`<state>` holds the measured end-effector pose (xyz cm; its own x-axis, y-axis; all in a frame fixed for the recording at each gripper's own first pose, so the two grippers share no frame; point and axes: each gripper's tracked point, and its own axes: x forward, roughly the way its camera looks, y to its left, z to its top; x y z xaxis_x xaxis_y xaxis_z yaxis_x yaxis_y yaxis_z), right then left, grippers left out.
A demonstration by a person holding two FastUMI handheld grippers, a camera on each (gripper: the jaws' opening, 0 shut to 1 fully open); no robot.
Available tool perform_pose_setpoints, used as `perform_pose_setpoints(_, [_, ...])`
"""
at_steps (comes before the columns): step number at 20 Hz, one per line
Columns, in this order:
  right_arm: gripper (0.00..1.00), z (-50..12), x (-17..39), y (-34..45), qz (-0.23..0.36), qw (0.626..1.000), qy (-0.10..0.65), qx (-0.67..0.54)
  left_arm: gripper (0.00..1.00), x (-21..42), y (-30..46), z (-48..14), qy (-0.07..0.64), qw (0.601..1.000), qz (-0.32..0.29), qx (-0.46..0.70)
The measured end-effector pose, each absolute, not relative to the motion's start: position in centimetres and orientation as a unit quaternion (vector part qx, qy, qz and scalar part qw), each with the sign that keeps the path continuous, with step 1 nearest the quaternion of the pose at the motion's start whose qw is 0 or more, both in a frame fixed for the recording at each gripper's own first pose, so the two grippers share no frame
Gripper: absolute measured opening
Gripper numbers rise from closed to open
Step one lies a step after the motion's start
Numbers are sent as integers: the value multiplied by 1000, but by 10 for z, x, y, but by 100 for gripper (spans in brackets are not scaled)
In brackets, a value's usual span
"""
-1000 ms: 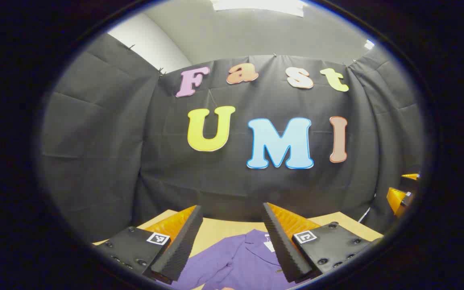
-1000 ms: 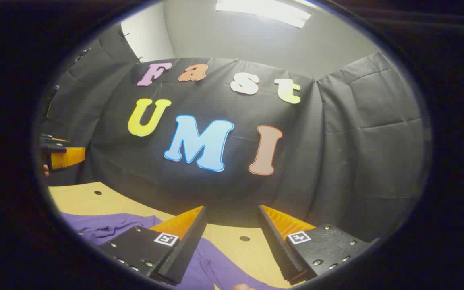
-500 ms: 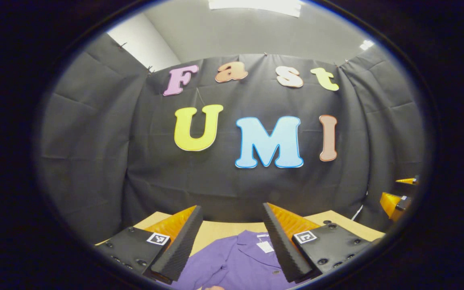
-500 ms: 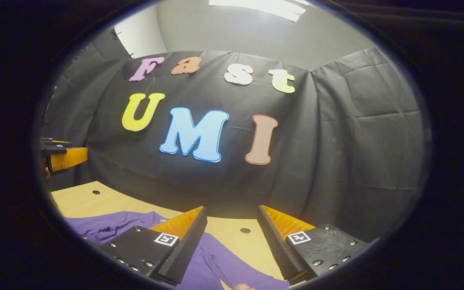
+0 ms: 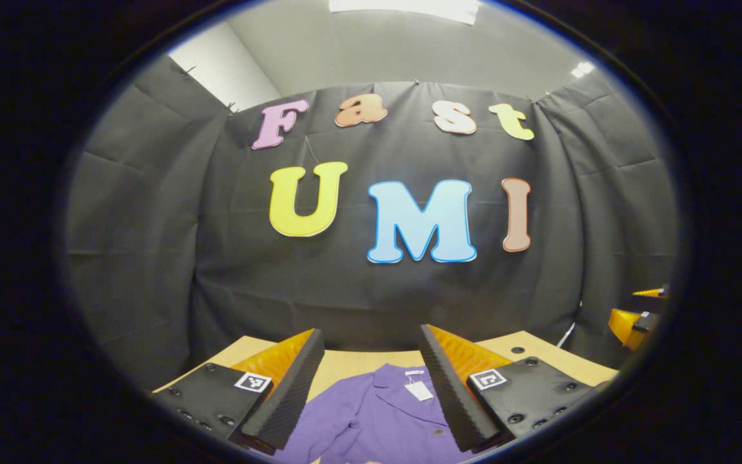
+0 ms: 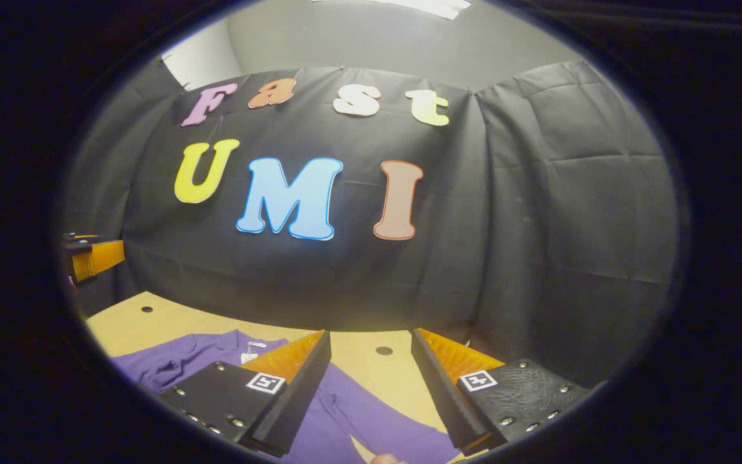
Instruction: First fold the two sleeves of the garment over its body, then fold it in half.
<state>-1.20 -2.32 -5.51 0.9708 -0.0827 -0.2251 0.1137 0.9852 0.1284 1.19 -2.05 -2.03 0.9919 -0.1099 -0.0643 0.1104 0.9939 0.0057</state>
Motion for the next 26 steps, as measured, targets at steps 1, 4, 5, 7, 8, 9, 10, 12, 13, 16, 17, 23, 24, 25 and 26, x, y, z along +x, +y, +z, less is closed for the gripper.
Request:
perform_pose_setpoints(1, [83, -65, -13, -29, -58, 987, 125, 83, 95, 12, -21, -23, 36, 998, -56, 3])
perform_pose_setpoints(4, [83, -96, -15, -51, -91, 976, 171, 100, 95, 10, -24, -23, 37, 998, -58, -4])
perform_pose_setpoints(5, [84, -106, -16, -59, -101, 973, 184, 99, 95, 11, -25, -21, 34, 998, -56, -3])
perform_pose_setpoints(7, [83, -126, -18, -74, -120, 964, 215, 97, 95, 11, -27, -17, 29, 998, -57, 2])
perform_pose_setpoints(8, [83, -139, -19, -80, -126, 959, 235, 98, 95, 11, -29, -16, 27, 998, -59, 5])
perform_pose_setpoints(9, [83, -154, -23, -86, -133, 952, 258, 102, 95, 11, -30, -16, 26, 998, -60, 6])
perform_pose_setpoints(10, [83, -170, -27, -92, -139, 942, 285, 109, 95, 12, -31, -18, 26, 998, -61, 7])
perform_pose_setpoints(12, [83, -205, -40, -100, -154, 919, 338, 134, 95, 14, -31, -20, 31, 998, -60, 6])
perform_pose_setpoints(13, [83, -221, -45, -102, -162, 907, 360, 148, 95, 14, -31, -21, 33, 998, -58, 6])
perform_pose_setpoints(16, [84, -270, -66, -111, -186, 868, 428, 173, 95, 17, -27, -25, 39, 998, -51, 9])
perform_pose_setpoints(17, [84, -283, -73, -114, -191, 855, 447, 180, 95, 18, -27, -27, 42, 998, -50, 9])
perform_pose_setpoints(23, [85, -346, -108, -117, -204, 786, 537, 229, 95, 22, -28, -36, 54, 997, -48, 13])
perform_pose_setpoints(24, [86, -354, -115, -120, -206, 775, 549, 234, 95, 22, -29, -38, 56, 997, -49, 16])
perform_pose_setpoints(25, [85, -360, -118, -122, -211, 766, 559, 237, 95, 22, -30, -39, 57, 997, -50, 19])
perform_pose_setpoints(26, [86, -368, -123, -123, -214, 756, 570, 240, 95, 22, -33, -39, 58, 997, -52, 20])
